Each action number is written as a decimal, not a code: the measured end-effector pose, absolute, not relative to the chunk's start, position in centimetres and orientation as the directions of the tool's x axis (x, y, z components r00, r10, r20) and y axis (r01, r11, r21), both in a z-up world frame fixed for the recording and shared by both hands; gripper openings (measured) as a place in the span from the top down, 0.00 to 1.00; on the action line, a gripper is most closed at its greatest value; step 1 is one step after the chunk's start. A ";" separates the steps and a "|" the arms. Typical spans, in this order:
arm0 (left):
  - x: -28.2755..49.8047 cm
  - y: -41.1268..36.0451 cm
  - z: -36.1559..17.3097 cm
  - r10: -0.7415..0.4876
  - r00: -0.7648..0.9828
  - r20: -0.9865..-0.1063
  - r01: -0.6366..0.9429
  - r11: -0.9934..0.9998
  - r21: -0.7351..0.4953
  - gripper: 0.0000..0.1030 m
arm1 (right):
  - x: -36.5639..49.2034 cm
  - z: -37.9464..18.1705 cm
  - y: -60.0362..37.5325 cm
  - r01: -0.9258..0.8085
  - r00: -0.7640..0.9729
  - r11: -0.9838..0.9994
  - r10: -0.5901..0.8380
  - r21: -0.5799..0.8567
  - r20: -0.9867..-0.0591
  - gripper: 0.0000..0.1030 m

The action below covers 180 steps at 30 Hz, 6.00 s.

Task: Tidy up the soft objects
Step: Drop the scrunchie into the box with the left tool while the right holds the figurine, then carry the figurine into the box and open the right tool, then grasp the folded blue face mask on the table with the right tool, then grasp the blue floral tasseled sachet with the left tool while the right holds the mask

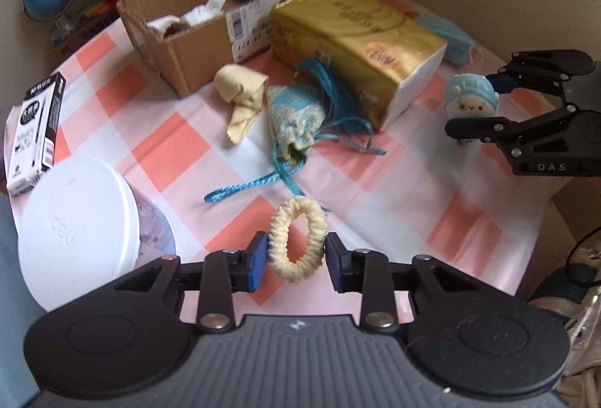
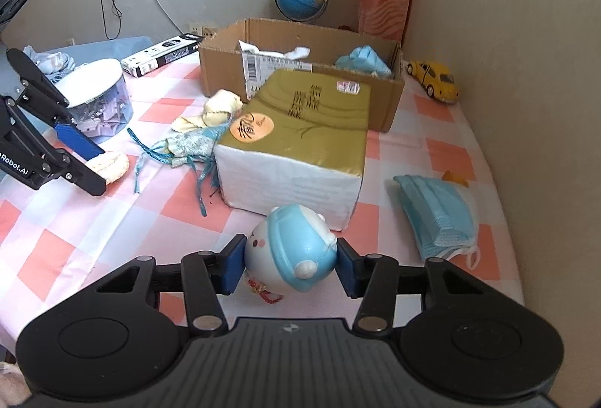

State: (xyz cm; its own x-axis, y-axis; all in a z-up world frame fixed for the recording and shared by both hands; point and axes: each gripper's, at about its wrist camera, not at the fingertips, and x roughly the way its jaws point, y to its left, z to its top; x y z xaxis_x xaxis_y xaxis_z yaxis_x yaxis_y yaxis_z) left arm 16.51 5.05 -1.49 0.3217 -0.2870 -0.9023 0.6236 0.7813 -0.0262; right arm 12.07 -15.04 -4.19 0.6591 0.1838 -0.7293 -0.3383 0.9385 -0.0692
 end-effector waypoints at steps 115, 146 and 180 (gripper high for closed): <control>9.3 4.0 0.2 -0.205 0.773 -0.601 0.204 0.976 -0.070 0.00 | 23.1 4.3 -16.3 -0.273 0.744 0.961 0.180 -0.048 -0.644 0.00; 11.3 2.0 -1.8 -0.221 0.712 -0.667 0.236 0.969 -0.069 0.00 | 18.0 -6.3 -22.0 -0.144 0.691 0.982 0.013 -0.120 -0.723 0.47; 18.0 0.8 -4.9 -0.235 0.674 -0.700 0.314 0.949 -0.015 0.55 | 12.9 -7.4 -21.3 -0.209 0.640 0.976 0.094 -0.055 -0.762 0.00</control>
State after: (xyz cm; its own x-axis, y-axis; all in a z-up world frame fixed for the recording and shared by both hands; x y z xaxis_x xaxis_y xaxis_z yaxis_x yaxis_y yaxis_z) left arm 17.98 0.76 -4.86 0.6743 -0.2347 -0.7002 0.3144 0.9492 -0.0153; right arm 12.89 -21.27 -7.40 0.6405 0.0940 -0.7622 -0.2091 0.9763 -0.0552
